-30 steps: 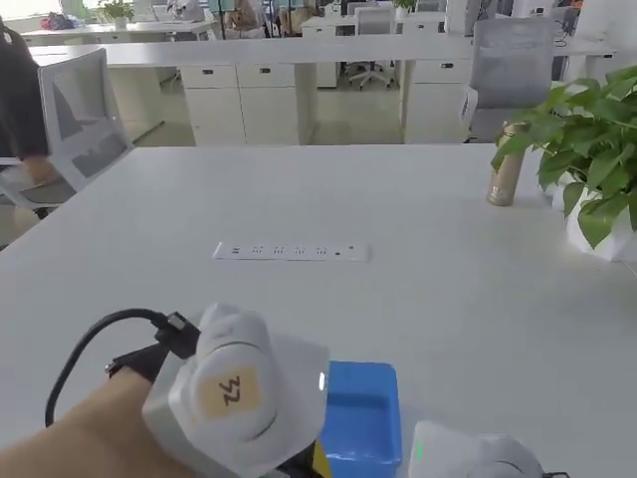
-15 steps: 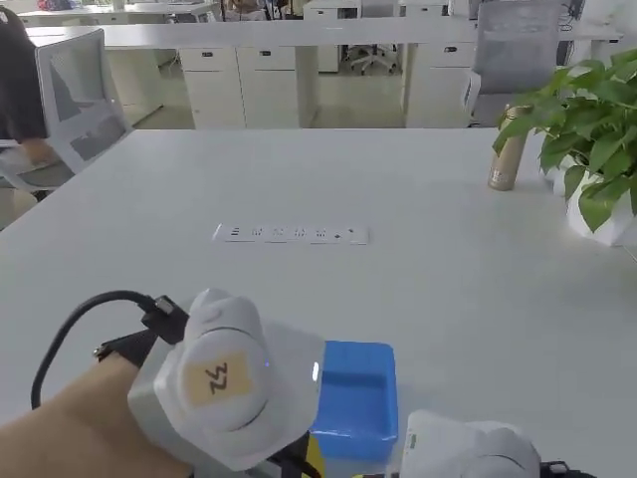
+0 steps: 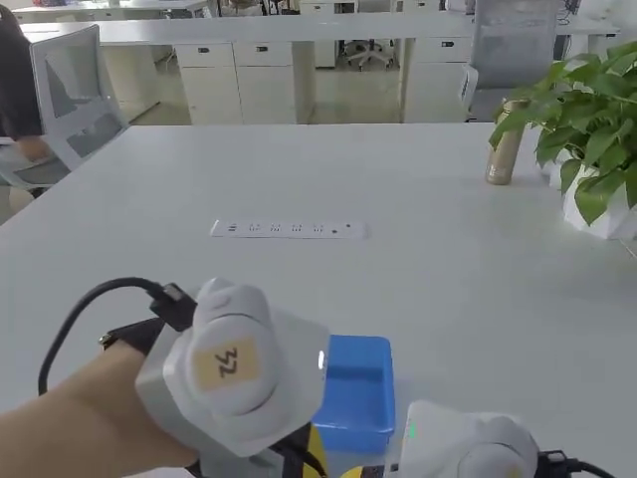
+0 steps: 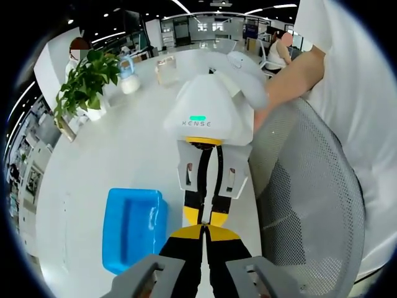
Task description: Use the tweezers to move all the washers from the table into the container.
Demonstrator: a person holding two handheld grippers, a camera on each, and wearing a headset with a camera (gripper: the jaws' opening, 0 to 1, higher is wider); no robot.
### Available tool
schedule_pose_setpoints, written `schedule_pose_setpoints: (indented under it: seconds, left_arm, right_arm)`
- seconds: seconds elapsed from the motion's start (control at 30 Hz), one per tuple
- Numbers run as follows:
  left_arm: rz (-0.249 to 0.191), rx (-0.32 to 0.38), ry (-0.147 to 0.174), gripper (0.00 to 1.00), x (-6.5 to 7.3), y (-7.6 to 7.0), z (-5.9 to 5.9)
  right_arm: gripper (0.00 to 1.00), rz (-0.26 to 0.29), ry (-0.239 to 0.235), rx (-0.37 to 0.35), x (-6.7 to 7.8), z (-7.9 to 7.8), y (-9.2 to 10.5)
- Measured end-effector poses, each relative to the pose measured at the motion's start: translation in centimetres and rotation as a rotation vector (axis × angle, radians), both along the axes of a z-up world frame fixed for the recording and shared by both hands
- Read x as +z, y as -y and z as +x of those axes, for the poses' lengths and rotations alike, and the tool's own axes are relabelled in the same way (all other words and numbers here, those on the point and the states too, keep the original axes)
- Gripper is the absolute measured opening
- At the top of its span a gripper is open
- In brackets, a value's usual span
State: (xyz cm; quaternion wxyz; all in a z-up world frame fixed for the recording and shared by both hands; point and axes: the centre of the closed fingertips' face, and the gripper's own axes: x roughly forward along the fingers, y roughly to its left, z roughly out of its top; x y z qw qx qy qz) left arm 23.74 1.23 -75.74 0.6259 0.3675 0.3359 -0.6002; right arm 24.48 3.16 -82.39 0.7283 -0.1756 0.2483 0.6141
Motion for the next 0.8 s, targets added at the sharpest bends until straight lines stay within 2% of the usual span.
schedule_pose_setpoints:
  seconds: [0.13, 0.3, 0.4, 0.43, 0.47, 0.5, 0.53, 0.6, 0.7, 0.77, 0.8]
  left_arm:
    - [0.000, 0.000, 0.002, 0.00, -0.1, 0.1, -0.1]
    - [-0.006, 0.002, -0.004, 0.00, -0.4, 0.5, -0.3]
    - [-0.022, 0.012, 0.008, 0.00, -0.5, 0.7, -0.1]
    - [-0.042, -0.006, 0.032, 0.00, -0.4, 0.9, 0.0]
    - [-0.081, -0.022, 0.065, 0.00, -0.1, 1.4, 0.2]
    - [-0.119, -0.009, 0.072, 0.00, 0.3, 1.7, 0.2]
    - [-0.149, 0.030, 0.060, 0.00, 0.6, 1.7, 0.2]
    - [-0.203, 0.083, 0.087, 0.01, 1.2, 1.7, 0.7]
    - [-0.268, 0.161, 0.067, 0.05, 1.8, 1.3, 0.7]
    - [-0.325, 0.249, 0.056, 0.11, 2.2, 0.5, 0.9]
    - [-0.361, 0.311, 0.037, 0.14, 2.4, 0.0, 0.9]
  right_arm:
    - [0.06, -0.002, -0.002, -0.002, 0.0, 0.0, 0.0]
    - [0.05, -0.007, 0.017, 0.010, 0.2, -0.2, -0.1]
    - [0.04, -0.011, 0.028, 0.021, 0.1, -0.1, -0.1]
    - [0.03, -0.020, 0.041, 0.030, 0.1, 0.0, 0.0]
    - [0.03, -0.033, 0.056, 0.032, 0.1, 0.1, 0.2]
    - [0.03, -0.034, 0.051, 0.030, 0.1, 0.1, 0.2]
    - [0.03, -0.035, 0.045, 0.029, 0.0, 0.0, 0.2]
    - [0.02, -0.035, 0.042, 0.017, 0.1, 0.1, 0.2]
    - [0.02, -0.034, 0.035, -0.005, 0.1, 0.2, 0.3]
    - [0.02, -0.032, 0.029, -0.017, 0.1, 0.2, 0.3]
    - [0.02, -0.029, 0.018, -0.031, 0.1, 0.2, 0.4]
